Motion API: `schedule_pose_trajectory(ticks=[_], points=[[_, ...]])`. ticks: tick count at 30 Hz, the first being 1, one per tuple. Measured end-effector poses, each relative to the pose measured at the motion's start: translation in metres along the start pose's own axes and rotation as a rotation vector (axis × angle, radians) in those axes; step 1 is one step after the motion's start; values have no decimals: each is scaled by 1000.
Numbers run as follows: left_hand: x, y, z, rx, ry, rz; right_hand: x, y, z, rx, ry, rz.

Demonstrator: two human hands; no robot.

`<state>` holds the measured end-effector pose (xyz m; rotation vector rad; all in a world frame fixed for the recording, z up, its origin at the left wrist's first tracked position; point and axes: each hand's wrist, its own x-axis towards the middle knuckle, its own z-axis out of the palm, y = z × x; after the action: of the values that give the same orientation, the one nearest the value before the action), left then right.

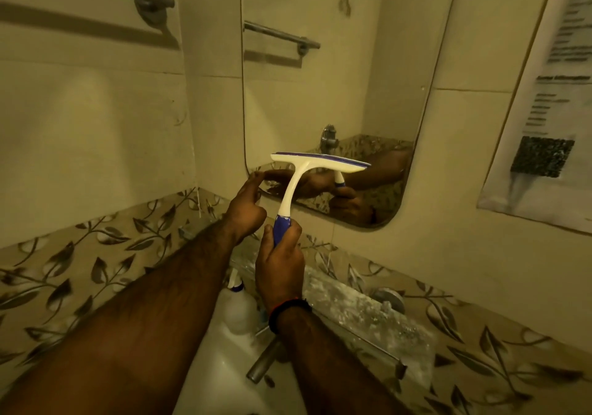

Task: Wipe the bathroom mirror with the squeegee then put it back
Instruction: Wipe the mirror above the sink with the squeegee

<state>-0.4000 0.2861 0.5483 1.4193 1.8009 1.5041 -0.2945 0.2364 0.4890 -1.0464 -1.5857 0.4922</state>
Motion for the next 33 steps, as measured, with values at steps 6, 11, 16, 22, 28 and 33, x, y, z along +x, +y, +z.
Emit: schedule_pose_trajectory(ticks=[6, 11, 16, 22, 28, 33], points=[[-2, -1, 4, 3, 3, -21, -15, 5, -1, 23, -48, 63], [-3, -6, 6, -15, 8, -32, -26, 4, -2, 37, -84, 121], [-2, -9, 7, -10, 1, -19, -35, 5, -4, 25, -97, 146], [1, -14, 10, -27, -4, -55, -46, 12, -2, 22, -115, 181], [-2, -19, 13, -11, -23, -56, -49, 16, 1, 10, -118, 207], [-5, -19, 13, -11, -33, -57, -54, 21, 4, -16, -124, 219]])
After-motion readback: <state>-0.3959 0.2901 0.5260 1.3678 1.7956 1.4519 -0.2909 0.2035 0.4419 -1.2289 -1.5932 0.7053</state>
